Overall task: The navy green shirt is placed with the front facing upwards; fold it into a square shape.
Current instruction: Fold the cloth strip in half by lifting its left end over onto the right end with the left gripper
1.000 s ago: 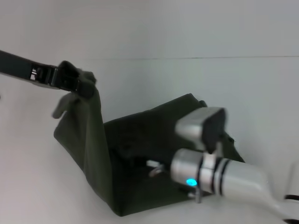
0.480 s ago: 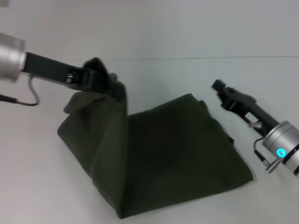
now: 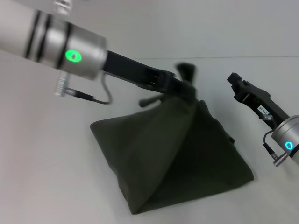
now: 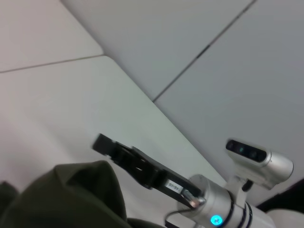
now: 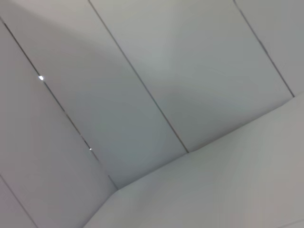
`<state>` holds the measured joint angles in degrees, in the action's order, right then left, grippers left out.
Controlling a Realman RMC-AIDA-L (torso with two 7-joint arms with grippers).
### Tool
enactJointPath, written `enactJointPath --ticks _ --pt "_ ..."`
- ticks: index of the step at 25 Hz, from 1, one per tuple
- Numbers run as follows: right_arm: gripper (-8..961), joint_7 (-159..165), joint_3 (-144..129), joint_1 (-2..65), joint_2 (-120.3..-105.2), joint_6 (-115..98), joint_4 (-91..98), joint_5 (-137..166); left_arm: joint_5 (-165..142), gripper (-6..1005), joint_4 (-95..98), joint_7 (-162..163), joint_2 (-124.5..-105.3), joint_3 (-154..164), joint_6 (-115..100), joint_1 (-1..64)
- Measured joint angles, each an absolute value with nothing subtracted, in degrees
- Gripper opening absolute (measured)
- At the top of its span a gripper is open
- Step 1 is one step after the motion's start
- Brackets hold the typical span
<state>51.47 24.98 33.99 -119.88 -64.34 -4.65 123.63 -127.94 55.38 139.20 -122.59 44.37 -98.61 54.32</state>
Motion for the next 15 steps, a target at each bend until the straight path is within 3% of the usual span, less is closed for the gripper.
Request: enactJointPath --ticks 3,15 --pt "34 51.55 25.59 33.99 -119.82 -64.34 -4.6 123.6 -126.26 40 50.79 139.17 -124.16 52.54 -92.45 54.54" --pt "45 52.3 28.75 33.35 -119.61 -64.66 -3.92 123.12 -116.05 41 33.94 136.66 -124.45 61.43 -84.38 54.09"
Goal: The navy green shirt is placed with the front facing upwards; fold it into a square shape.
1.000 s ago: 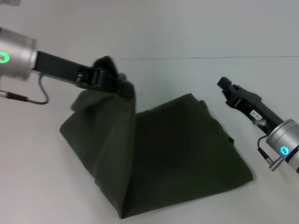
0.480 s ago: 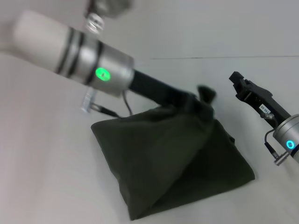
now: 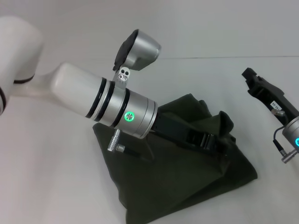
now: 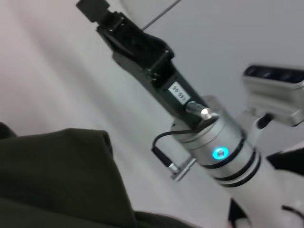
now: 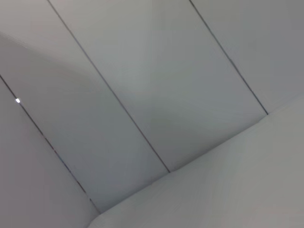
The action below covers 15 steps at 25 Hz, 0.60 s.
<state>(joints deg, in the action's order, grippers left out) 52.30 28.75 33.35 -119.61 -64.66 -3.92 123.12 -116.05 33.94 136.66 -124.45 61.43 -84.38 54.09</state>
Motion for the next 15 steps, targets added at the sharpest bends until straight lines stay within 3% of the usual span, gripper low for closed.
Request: enactJointPath --ticks 11,14,15 --pt "55 58.49 28.16 34.49 -119.38 -64.56 -1.09 122.42 -105.91 466 31.7 130.31 -124.41 61.76 -86.08 51.39" --pt "58 59.76 26.94 34.73 -118.7 -64.83 -1.06 122.57 -103.66 584 32.27 127.36 -124.23 61.43 -88.12 50.35" --pt "104 60.61 25.66 34.96 -118.19 -64.9 -0.99 122.6 -103.33 624 32.62 126.1 -124.15 61.11 -88.9 49.83"
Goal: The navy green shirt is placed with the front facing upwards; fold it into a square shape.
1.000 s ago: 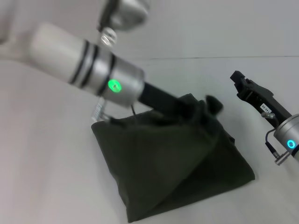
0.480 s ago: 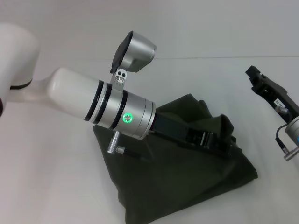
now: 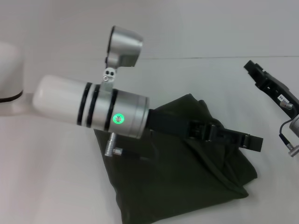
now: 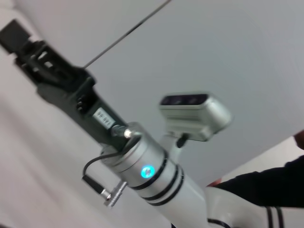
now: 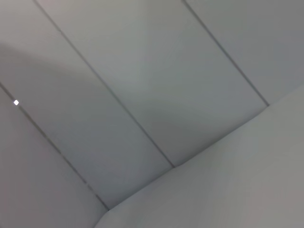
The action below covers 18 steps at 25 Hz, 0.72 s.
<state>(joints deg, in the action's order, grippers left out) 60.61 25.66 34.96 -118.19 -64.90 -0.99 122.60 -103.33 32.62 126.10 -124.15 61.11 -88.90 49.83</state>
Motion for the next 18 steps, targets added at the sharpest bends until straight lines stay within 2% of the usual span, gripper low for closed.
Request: enactJointPath --ticks 4,5,6,9,13,18 --pt "286 69.0 15.77 37.6 -115.15 -66.8 2.58 122.6 -103.05 748 35.2 120.26 -124.0 58.53 -92.59 45.95" --pt "334 73.06 11.8 38.62 -114.77 -68.39 5.65 122.64 -103.05 777 36.02 118.72 -123.97 57.77 -93.61 44.57" --pt "383 76.48 8.21 39.53 -114.41 -69.73 8.75 122.61 -103.04 806 36.65 117.58 -123.94 57.24 -94.56 43.49" --pt "528 91.09 -6.1 41.98 -114.87 -76.42 24.04 122.57 -103.03 891 38.91 112.28 -123.6 55.95 -98.04 39.13" --pt "542 110.37 -26.19 42.28 -115.08 -81.82 44.44 122.65 -103.87 930 43.95 104.97 -122.84 55.87 -100.38 32.99" --pt "559 128.53 -44.65 43.63 -112.94 -88.74 61.37 129.1 -105.74 949 54.31 100.84 -121.15 55.7 -100.17 25.03"
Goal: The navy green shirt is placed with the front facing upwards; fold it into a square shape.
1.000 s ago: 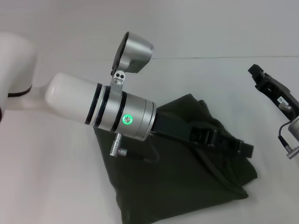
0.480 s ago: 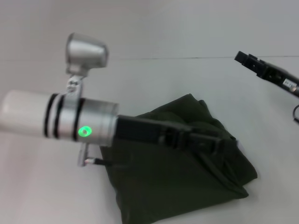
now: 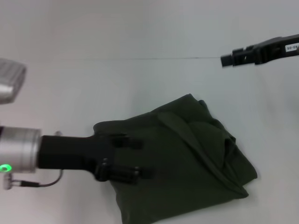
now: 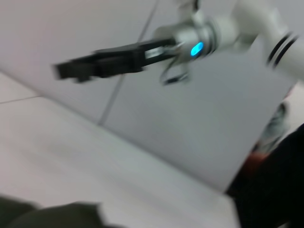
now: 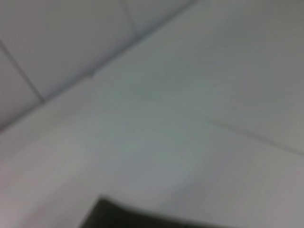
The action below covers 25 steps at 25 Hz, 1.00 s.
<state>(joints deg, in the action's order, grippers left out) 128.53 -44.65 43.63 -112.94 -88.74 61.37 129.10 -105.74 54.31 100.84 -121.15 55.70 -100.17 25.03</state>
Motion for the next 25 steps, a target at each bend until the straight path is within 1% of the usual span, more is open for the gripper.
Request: enactJointPath --ticks 2,3,6,8,10,15,25 --pt "559 131.63 -45.79 46.48 -113.25 -93.55 63.88 135.62 -106.7 949 57.28 100.67 -120.9 54.92 -99.32 22.59" --pt "558 132.69 -45.86 48.5 -113.84 -96.12 64.67 140.62 -107.16 949 58.35 100.66 -120.87 54.35 -98.88 21.74" --pt "560 135.05 -47.23 54.43 -116.45 -100.42 65.0 154.37 -108.13 949 59.49 100.47 -121.06 51.57 -98.54 20.34" --pt "564 137.49 -50.43 57.21 -118.62 -100.52 64.61 162.06 -108.21 949 59.29 100.39 -121.07 50.55 -98.46 20.11" --pt "568 140.48 -54.23 58.29 -119.67 -99.4 64.12 165.38 -108.23 950 58.87 100.02 -121.13 50.17 -98.09 19.99" --pt "643 146.49 -60.96 58.64 -120.05 -96.18 61.21 162.44 -108.27 950 57.88 99.12 -121.41 50.28 -97.91 19.96" --pt "822 152.92 -65.53 58.03 -119.84 -89.68 54.3 162.2 -108.29 949 53.91 97.08 -121.0 50.08 -97.36 20.28"
